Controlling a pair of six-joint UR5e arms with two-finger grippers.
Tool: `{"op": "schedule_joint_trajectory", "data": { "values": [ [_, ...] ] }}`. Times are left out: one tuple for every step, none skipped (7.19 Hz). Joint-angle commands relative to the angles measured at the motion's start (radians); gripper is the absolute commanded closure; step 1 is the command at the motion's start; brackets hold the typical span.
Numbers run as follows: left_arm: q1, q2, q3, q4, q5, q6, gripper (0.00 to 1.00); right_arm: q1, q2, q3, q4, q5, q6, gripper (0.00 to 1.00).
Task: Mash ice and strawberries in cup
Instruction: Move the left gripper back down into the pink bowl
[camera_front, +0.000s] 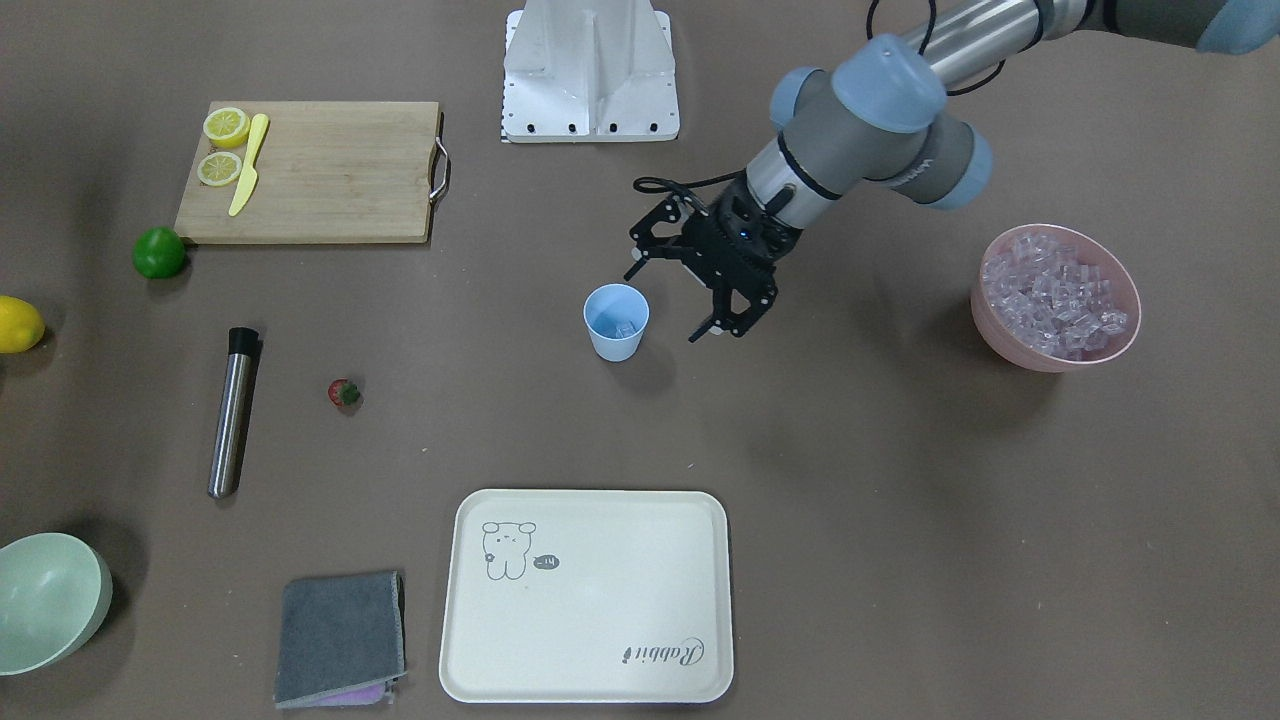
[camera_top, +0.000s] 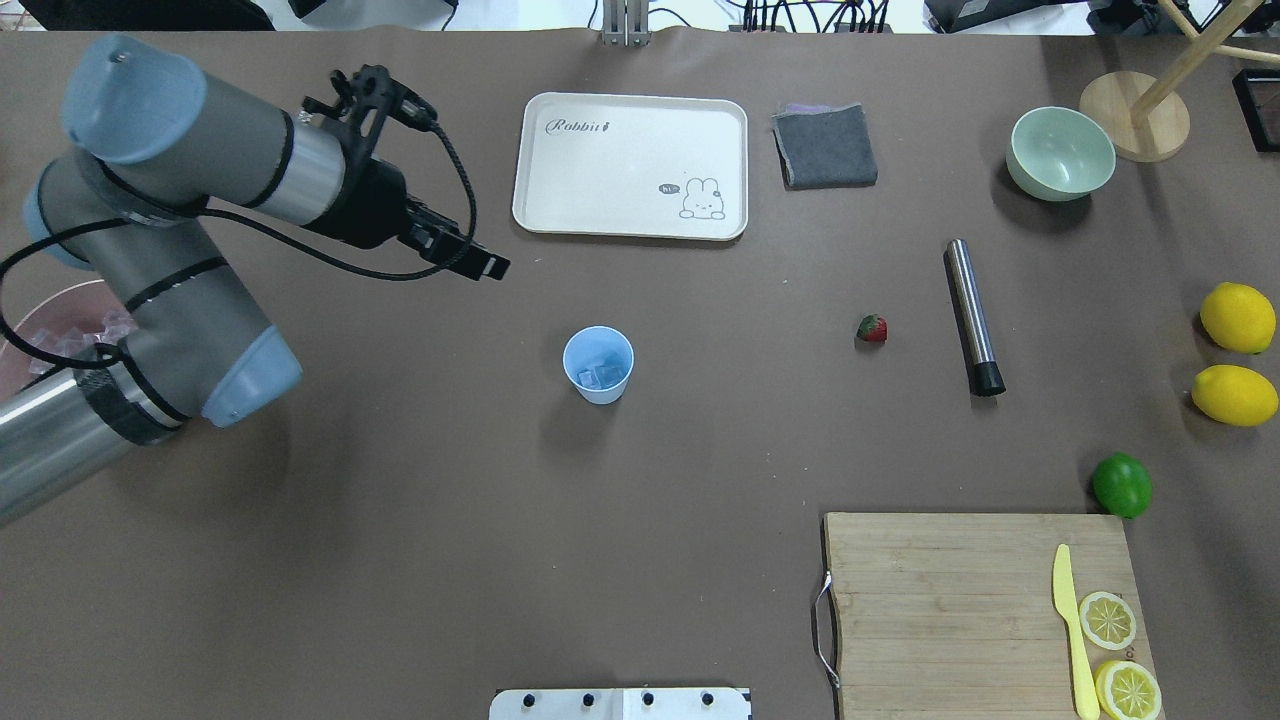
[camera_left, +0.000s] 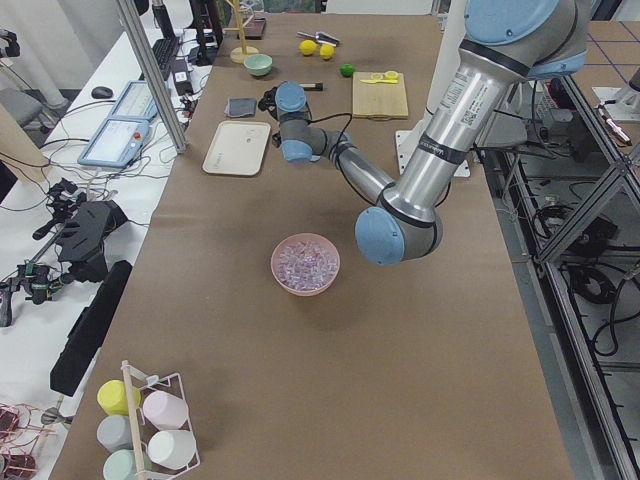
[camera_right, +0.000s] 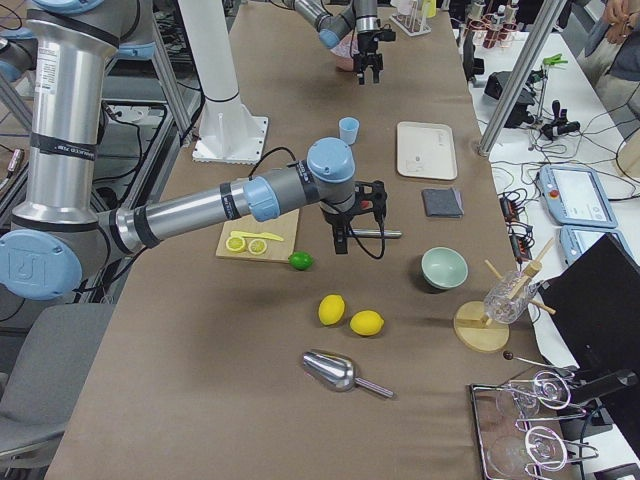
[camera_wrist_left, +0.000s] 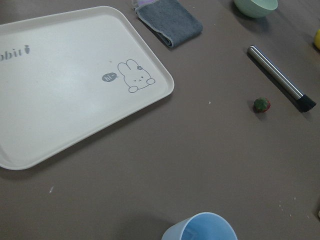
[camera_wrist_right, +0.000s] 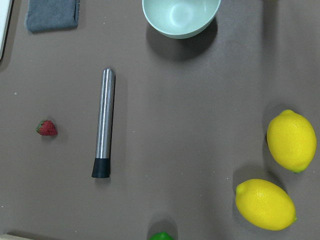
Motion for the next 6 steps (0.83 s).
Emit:
{"op": "schedule_joint_trajectory", "data": {
  "values": [
    [-0.107,0.122,-0.014,-0.002,-0.108,0.197,0.03,-0.001,-0.002,-0.004,0.0,0.001,0.0,0.0],
    [-0.148,0.174,-0.016,-0.003,-0.145,0.262,0.03,-0.001,-0.002,-0.004,0.0,0.001,0.0,0.0],
    [-0.197,0.228,-0.016,-0.003,-0.186,0.355,0.03,-0.001,-0.002,-0.004,0.0,0.001,0.0,0.0],
    [-0.249,0.288,-0.016,-0.003,-0.222,0.457,0.03,-0.001,-0.005,-0.003,0.0,0.001,0.0,0.0],
    [-0.277,0.336,-0.01,0.0,-0.231,0.55,0.03,-0.001,-0.011,-0.001,0.0,0.001,0.0,0.0],
    [-0.284,0.373,-0.001,0.003,-0.217,0.626,0.03,-0.001,-0.017,0.0,0.001,-0.001,-0.002,0.0]
  ]
}}
